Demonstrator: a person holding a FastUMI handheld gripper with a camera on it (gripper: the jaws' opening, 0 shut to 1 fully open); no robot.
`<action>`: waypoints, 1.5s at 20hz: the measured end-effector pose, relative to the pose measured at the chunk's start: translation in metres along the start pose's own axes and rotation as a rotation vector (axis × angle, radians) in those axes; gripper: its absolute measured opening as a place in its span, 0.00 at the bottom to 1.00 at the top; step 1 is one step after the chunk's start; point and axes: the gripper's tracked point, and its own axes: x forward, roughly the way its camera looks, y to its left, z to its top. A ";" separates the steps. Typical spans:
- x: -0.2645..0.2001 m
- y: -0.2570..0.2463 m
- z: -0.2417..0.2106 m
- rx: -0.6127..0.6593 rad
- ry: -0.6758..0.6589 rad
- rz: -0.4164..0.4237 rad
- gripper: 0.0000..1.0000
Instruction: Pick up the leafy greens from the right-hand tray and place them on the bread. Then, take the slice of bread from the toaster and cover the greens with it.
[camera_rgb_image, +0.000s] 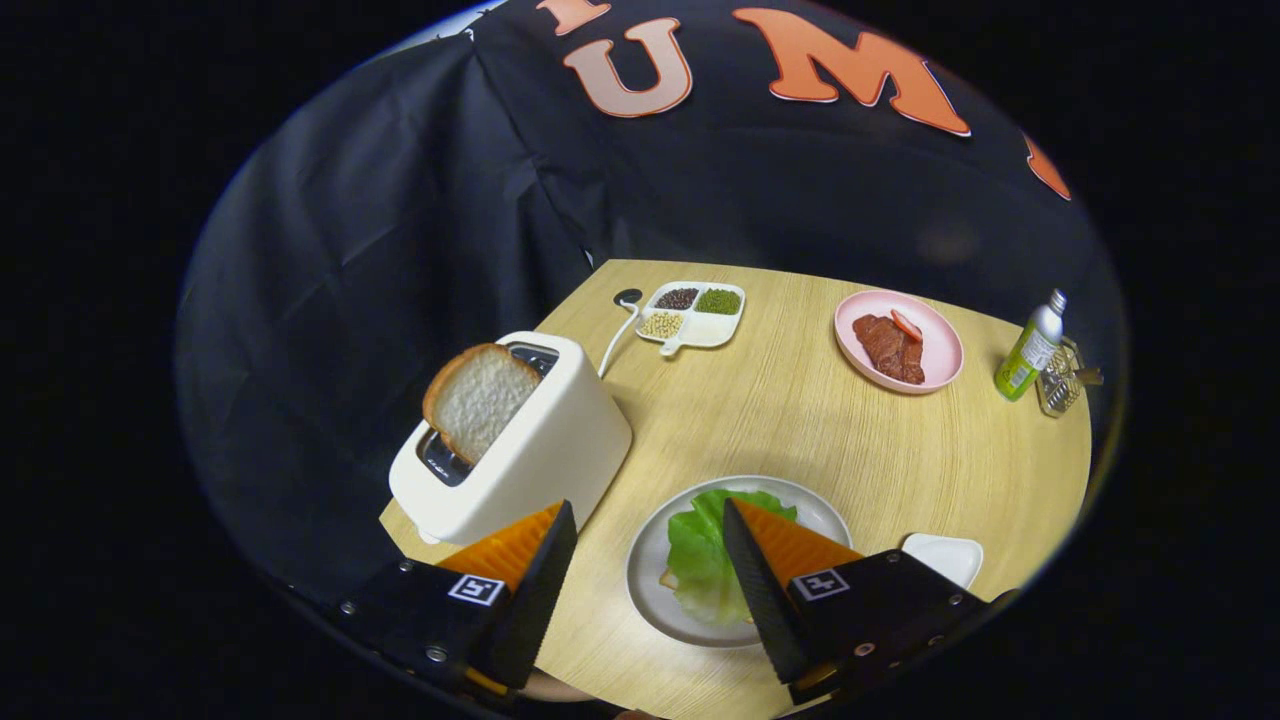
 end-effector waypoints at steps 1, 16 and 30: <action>-0.003 0.008 0.007 -0.007 0.002 0.001 0.91; 0.039 0.114 0.064 -0.049 0.075 0.015 0.93; 0.081 0.109 0.047 -0.069 0.146 -0.085 0.33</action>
